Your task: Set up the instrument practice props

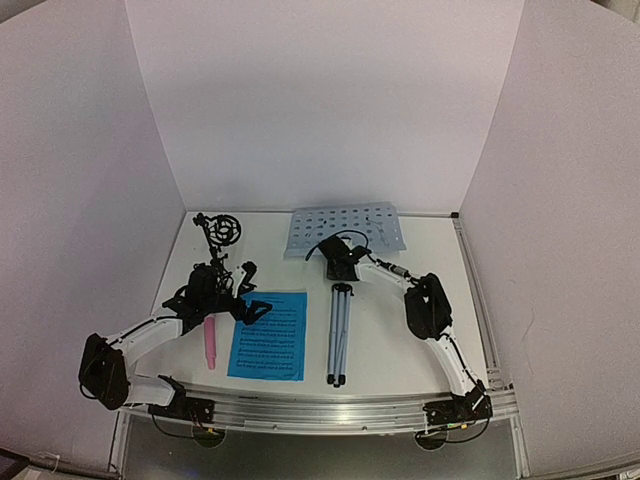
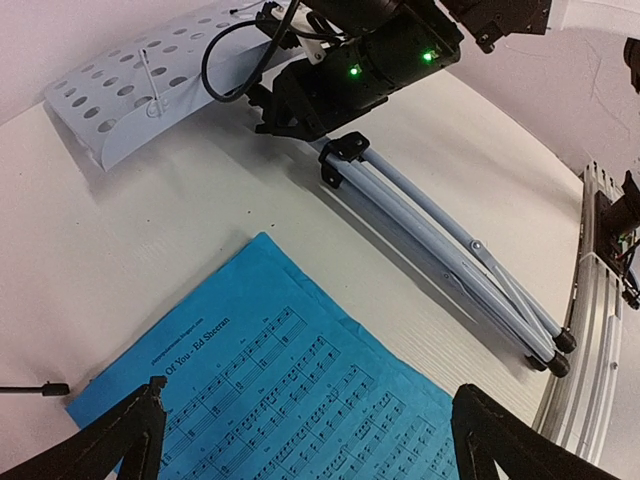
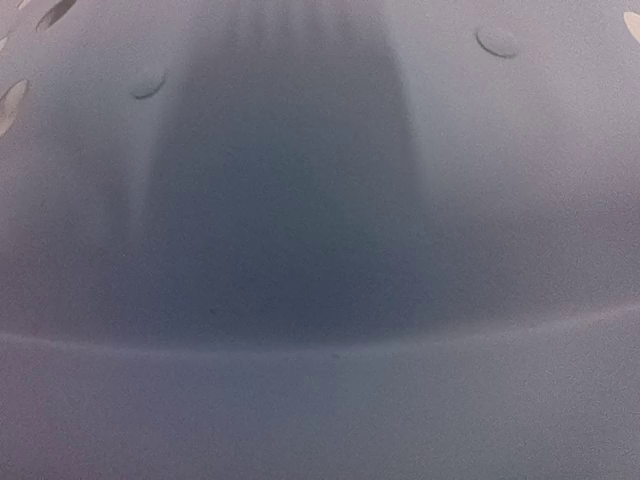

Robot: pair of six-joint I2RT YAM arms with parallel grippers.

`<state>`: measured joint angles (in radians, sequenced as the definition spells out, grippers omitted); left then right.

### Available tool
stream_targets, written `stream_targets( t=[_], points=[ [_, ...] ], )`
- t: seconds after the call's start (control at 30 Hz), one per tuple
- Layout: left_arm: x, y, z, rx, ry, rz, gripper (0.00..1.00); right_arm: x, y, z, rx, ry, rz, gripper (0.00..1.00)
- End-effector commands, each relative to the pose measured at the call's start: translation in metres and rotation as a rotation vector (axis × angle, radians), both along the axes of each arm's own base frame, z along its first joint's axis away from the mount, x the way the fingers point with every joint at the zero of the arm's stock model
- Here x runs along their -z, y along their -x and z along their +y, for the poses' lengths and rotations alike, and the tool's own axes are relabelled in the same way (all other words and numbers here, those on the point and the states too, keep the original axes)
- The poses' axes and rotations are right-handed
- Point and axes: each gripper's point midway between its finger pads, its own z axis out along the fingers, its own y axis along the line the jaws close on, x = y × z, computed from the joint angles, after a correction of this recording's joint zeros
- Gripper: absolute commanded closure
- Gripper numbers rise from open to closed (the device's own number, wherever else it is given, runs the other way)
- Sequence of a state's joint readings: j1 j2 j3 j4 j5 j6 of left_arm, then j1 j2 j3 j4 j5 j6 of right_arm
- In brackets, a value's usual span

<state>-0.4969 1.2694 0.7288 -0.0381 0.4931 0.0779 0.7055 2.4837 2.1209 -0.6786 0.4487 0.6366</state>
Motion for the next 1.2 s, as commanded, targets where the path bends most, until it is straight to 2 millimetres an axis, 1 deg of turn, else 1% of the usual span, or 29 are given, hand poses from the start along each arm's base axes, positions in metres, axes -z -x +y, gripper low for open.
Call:
stream_targets(
  t=[0.0, 0.17, 0.23, 0.3, 0.4, 0.43, 0.5, 0.57, 0.63, 0.67, 0.73, 0.83, 0.87, 0.9, 0.93, 1.07, 1.17],
  points=[
    [-0.012, -0.011, -0.002, -0.017, 0.012, -0.076, 0.00, 0.018, -0.001, -0.005, 0.035, 0.024, 0.012, 0.58],
    [-0.013, -0.014, -0.001, -0.033, 0.009, -0.089, 0.00, 0.037, 0.002, -0.006, 0.054, 0.022, 0.040, 0.59],
    [-0.015, -0.016, 0.000, -0.039, 0.011, -0.096, 0.00, 0.045, 0.005, -0.008, 0.078, 0.014, 0.054, 0.61],
    [-0.017, -0.017, 0.000, -0.045, 0.011, -0.105, 0.00, 0.049, 0.007, -0.009, 0.096, 0.006, 0.059, 0.66],
    [-0.020, -0.019, 0.001, -0.052, 0.010, -0.128, 0.00, 0.053, 0.009, -0.012, 0.110, 0.010, 0.063, 0.68],
    [-0.021, -0.020, 0.002, -0.054, 0.008, -0.140, 0.00, 0.053, 0.009, -0.013, 0.112, 0.013, 0.060, 0.73],
    [-0.023, -0.023, 0.003, -0.061, 0.002, -0.159, 0.00, 0.052, 0.009, -0.015, 0.111, 0.015, 0.050, 0.86],
    [-0.026, -0.025, 0.003, -0.064, 0.000, -0.177, 0.00, 0.043, 0.006, -0.015, 0.109, 0.015, 0.027, 1.00],
    [-0.027, -0.026, 0.003, -0.069, -0.004, -0.188, 0.00, 0.026, -0.002, -0.015, 0.117, 0.011, -0.017, 1.00],
    [-0.028, -0.027, 0.004, -0.072, -0.005, -0.193, 0.00, 0.011, -0.007, -0.014, 0.128, 0.000, -0.052, 1.00],
    [-0.030, -0.029, 0.003, -0.075, -0.003, -0.199, 0.00, -0.029, -0.022, -0.012, 0.155, -0.043, -0.153, 1.00],
    [-0.036, -0.030, 0.000, -0.067, 0.010, -0.202, 0.00, -0.099, -0.044, -0.011, 0.188, -0.108, -0.353, 1.00],
    [-0.038, -0.031, -0.001, -0.063, 0.016, -0.201, 0.00, -0.127, -0.051, -0.010, 0.194, -0.140, -0.431, 1.00],
    [-0.040, -0.031, -0.003, -0.058, 0.024, -0.199, 0.00, -0.155, -0.057, -0.009, 0.200, -0.184, -0.513, 1.00],
    [-0.043, -0.032, -0.004, -0.053, 0.032, -0.199, 0.01, -0.177, -0.060, -0.011, 0.214, -0.211, -0.584, 1.00],
    [-0.048, -0.035, -0.010, -0.043, 0.059, -0.185, 0.01, -0.265, -0.061, -0.018, 0.238, -0.358, -0.851, 1.00],
    [-0.055, -0.036, -0.016, -0.026, 0.083, -0.180, 0.01, -0.309, -0.057, -0.023, 0.241, -0.410, -0.978, 1.00]
  ],
)
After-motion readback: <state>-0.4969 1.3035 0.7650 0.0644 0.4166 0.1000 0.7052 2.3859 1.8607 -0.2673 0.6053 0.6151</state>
